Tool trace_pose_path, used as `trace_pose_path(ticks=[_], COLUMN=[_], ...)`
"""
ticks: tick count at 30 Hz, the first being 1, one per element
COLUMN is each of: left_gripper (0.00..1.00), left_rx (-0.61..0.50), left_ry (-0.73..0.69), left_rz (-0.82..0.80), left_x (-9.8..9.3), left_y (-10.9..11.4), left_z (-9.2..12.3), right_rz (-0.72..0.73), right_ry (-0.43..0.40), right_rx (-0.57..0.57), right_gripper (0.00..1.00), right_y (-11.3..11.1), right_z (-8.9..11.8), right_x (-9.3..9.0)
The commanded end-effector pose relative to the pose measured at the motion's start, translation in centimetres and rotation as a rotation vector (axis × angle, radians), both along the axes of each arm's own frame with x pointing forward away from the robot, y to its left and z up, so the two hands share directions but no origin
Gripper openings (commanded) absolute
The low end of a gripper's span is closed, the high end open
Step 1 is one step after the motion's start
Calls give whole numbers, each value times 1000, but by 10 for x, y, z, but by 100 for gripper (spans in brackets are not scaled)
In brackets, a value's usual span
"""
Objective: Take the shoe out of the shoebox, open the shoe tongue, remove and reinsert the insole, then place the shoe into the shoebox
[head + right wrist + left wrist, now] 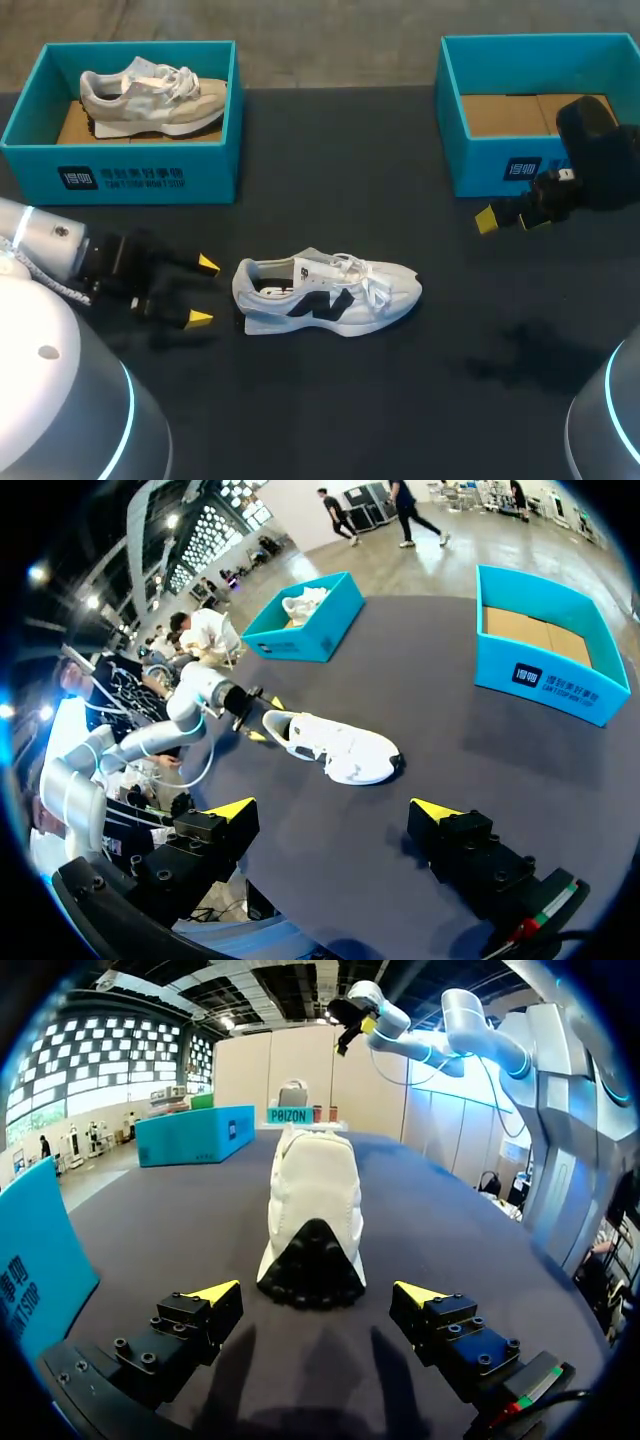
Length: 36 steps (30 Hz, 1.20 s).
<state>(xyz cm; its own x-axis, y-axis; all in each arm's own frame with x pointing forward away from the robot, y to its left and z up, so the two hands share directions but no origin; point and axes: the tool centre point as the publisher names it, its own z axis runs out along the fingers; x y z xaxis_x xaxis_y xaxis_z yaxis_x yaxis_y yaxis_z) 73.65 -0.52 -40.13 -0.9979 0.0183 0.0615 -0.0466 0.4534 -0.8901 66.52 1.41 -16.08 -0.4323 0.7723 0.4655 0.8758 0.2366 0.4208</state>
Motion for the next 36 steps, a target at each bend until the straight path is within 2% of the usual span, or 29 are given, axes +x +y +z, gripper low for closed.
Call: trace_pose_path(ticks=[1,17,36], left_gripper=[100,100,100], left_rx=[-22,-108,-136], left_ry=[2,7,12], left_rz=[-10,-16,3], left_x=[4,3,6], left_y=[-8,-42,-74], left_z=[-5,-6,-9], right_rz=[-1,-1,-1], right_ry=[1,1,1], right_rx=[-1,-1,-1], right_gripper=[100,100,100], right_y=[1,1,1], right_z=[-1,-1,-1], right_x=[1,1,1])
